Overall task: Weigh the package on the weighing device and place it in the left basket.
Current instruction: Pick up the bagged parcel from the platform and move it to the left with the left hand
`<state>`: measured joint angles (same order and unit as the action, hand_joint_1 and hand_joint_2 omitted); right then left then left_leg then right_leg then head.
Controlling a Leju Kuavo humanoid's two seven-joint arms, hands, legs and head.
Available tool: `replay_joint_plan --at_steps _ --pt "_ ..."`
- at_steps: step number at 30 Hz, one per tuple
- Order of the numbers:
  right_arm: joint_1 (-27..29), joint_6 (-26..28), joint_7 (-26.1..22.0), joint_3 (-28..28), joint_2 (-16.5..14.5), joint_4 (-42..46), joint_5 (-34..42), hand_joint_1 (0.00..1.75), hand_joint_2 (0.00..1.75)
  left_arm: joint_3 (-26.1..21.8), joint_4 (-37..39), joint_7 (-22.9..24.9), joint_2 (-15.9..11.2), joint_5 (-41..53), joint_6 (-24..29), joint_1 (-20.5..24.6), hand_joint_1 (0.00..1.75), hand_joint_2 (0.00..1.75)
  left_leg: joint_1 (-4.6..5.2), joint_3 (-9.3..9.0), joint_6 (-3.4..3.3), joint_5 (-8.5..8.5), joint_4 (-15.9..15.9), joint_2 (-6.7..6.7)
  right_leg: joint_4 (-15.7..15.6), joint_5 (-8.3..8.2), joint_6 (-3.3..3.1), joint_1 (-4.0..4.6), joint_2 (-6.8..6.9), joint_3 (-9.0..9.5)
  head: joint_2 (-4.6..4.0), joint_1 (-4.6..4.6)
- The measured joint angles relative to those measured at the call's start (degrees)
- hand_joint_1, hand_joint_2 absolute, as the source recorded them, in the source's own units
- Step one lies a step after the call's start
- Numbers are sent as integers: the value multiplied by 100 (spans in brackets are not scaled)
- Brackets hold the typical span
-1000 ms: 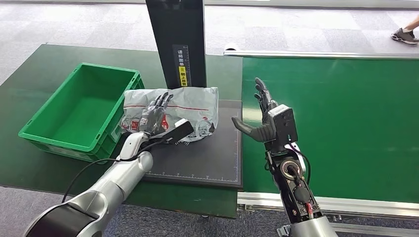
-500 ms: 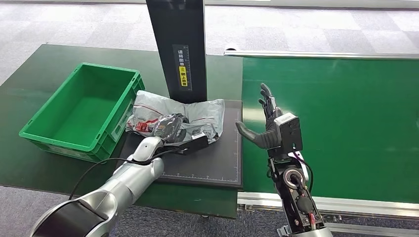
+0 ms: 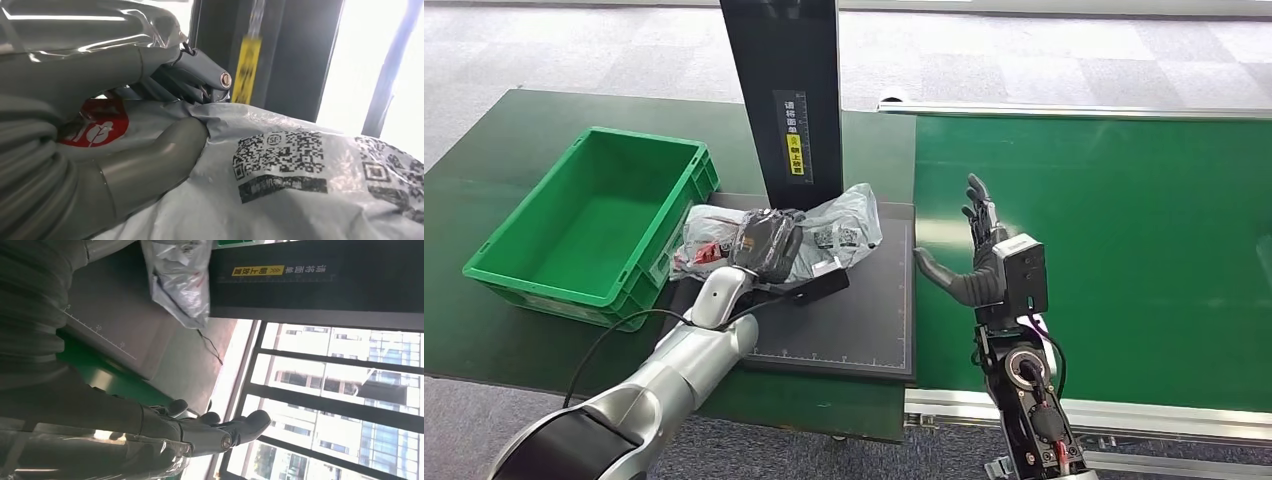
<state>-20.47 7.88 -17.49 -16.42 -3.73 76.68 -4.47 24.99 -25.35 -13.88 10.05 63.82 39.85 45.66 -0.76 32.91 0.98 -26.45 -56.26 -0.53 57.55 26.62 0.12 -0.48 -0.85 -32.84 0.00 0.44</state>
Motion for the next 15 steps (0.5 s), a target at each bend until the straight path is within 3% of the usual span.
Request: replay_joint_plan --at_steps 4,7,11,15 --pt "103 71 -34 78 34 0 13 0 175 -597 -956 -710 55 265 16 -75 175 175 0 1 0 0 0 1 0 0 0 0 0 0 0 2" --pt "196 109 -85 155 59 -1 10 0 175 -958 -1882 -985 105 374 25 -177 175 175 1 2 0 -1 0 3 0 0 0 0 0 -1 0 1" --pt "355 170 -130 264 104 1 -40 0 175 -1148 -2953 -603 5 410 26 -230 175 175 0 2 -1 -2 1 1 0 0 0 0 0 -1 0 1" --pt "606 191 -144 366 151 86 -113 0 175 -1356 -3305 148 -318 757 26 -55 175 175 -3 2 0 0 2 3 0 0 0 4 0 -1 0 0"
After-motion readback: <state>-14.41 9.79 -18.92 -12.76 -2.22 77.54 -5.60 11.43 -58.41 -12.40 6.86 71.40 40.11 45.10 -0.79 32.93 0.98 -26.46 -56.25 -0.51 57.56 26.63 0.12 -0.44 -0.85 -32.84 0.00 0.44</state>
